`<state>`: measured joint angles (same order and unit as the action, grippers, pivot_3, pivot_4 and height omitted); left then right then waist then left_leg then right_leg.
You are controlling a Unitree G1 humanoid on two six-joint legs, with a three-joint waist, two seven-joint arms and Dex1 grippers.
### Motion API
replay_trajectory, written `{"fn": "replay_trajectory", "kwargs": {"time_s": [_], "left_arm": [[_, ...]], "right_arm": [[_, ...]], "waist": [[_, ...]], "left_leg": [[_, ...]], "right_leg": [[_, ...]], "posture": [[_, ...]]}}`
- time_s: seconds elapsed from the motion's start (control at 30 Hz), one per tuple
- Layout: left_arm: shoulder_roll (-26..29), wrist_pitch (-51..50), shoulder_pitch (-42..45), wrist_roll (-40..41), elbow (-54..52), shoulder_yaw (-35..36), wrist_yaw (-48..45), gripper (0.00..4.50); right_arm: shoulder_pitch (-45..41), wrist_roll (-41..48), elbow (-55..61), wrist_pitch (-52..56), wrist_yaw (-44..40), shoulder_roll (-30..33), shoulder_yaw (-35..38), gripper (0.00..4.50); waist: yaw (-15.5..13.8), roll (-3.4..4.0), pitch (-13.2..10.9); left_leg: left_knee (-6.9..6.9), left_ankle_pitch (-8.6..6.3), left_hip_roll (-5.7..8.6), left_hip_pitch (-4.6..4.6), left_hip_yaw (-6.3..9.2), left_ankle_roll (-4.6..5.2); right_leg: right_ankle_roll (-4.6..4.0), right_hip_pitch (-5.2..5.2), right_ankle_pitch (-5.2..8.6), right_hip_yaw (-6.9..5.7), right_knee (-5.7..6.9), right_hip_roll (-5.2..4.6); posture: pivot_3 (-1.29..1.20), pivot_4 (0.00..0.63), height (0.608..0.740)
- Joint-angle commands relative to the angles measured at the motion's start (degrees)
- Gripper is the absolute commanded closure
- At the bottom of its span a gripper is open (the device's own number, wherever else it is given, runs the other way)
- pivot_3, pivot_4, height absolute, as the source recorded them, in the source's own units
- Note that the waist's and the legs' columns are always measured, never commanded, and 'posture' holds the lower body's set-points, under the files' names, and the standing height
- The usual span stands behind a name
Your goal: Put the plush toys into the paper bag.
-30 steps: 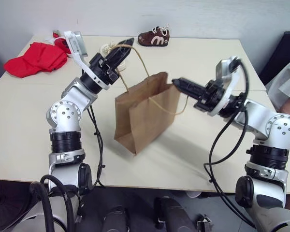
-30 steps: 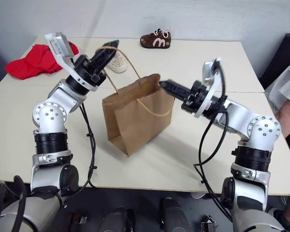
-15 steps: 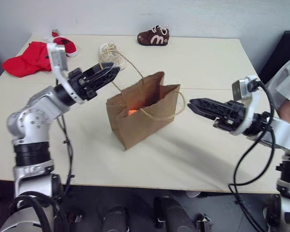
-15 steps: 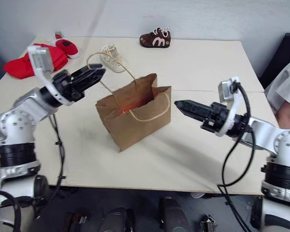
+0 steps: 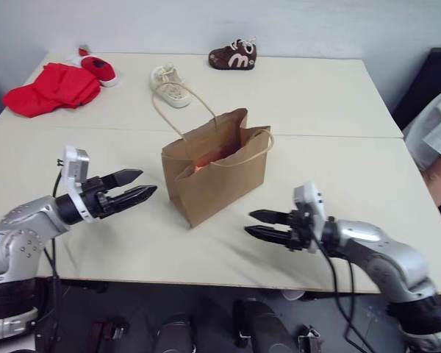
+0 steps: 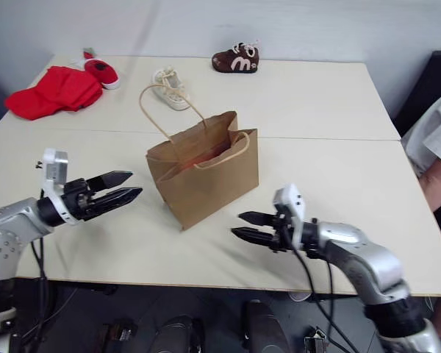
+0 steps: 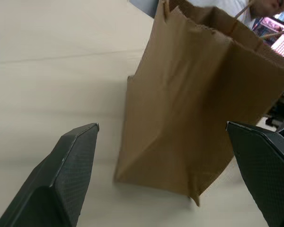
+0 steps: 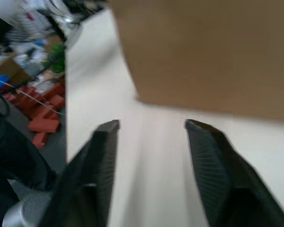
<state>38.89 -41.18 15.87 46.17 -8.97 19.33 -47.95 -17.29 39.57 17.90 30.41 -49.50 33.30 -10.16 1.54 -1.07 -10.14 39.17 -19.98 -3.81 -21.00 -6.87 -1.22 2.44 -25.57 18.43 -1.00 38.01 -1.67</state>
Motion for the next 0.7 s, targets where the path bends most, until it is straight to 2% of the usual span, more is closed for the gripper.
{"fn": "replay_trajectory", "kwargs": {"time_s": [0.03, 0.1, 0.23, 0.43, 0.53, 0.7], "left_arm": [[-2.42, 0.73, 0.83, 1.27, -6.29, -2.08, 1.75, 0.0], [-3.28, 1.87, 0.78, -0.03, -7.67, -3.86, 1.48, 0.0], [-6.15, 3.6, 2.3, -1.18, -7.93, -6.12, 3.63, 0.0], [-10.65, 8.91, 4.78, -7.58, -5.42, -11.94, 5.13, 0.0], [-11.01, 11.92, 4.76, -11.04, -3.82, -13.1, 5.41, 0.64], [-11.13, 15.74, 6.9, -14.16, 0.78, -13.75, 4.4, 2.18]], "right_arm": [[-2.63, -7.65, -3.07, -6.24, -2.1, -2.85, -4.37, 3.8], [-4.63, -9.88, -5.06, -7.48, -2.26, -5.29, -5.83, 4.48], [-8.07, -15.1, -9.8, -10.06, -0.85, -9.78, -7.65, 4.48], [-11.7, -21.03, -15.75, -12.15, 1.43, -15.57, -8.66, 4.48], [-12.28, -22.79, -16.71, -12.24, 2.64, -17.21, -8.42, 4.5], [-8.84, -19.5, -11.41, -10.72, 0.18, -14.78, -4.61, 4.5]], "waist": [[-0.34, -0.09, 0.06], [-0.29, -0.11, 0.07], [0.06, -0.11, 0.07], [0.12, -0.11, 0.08], [0.22, -0.11, 0.08], [-0.02, -0.11, 0.08]], "left_leg": [[0.0, 0.0, 0.06, 0.01, 0.03, 0.06], [0.0, -0.02, 0.09, -0.01, 0.04, 0.11], [-0.02, -0.02, 0.06, 0.01, 0.0, 0.11], [-0.01, -0.02, 0.07, 0.02, -0.02, 0.1], [-0.01, -0.02, 0.05, 0.05, -0.04, 0.1], [-0.01, -0.01, 0.06, 0.03, -0.04, 0.1]], "right_leg": [[0.01, 0.05, -0.01, -0.04, -0.02, -0.08], [0.01, 0.06, -0.01, -0.06, -0.04, -0.11], [0.01, 0.04, -0.01, -0.07, -0.04, -0.1], [0.0, 0.03, -0.01, -0.08, 0.0, -0.09], [0.0, 0.03, 0.0, -0.08, 0.02, -0.08], [-0.01, 0.02, 0.0, -0.1, 0.03, -0.1]], "posture": [[0.0, 0.15, 0.74], [0.0, 0.15, 0.74], [0.0, 0.15, 0.74], [0.0, 0.15, 0.74], [0.0, 0.15, 0.74], [0.0, 0.15, 0.74]]}}
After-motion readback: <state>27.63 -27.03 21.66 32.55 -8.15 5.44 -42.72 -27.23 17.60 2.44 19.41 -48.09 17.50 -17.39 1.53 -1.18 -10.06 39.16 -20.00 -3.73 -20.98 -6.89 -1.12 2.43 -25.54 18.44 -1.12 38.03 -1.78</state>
